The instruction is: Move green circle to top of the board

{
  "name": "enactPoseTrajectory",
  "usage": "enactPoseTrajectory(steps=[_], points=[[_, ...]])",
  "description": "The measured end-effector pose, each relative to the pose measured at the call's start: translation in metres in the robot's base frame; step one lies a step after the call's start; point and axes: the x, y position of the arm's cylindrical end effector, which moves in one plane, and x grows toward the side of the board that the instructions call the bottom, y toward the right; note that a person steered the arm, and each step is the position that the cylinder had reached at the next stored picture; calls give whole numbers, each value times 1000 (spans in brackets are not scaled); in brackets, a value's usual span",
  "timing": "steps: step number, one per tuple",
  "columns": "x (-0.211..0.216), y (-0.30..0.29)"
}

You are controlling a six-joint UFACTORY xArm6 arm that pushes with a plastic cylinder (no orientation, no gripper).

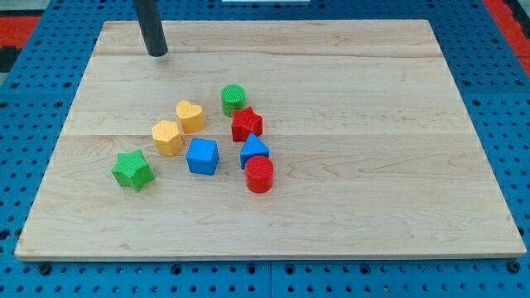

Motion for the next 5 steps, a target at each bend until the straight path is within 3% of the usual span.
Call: enactPoseTrajectory(steps=[3,5], points=[[-1,4],[55,105]])
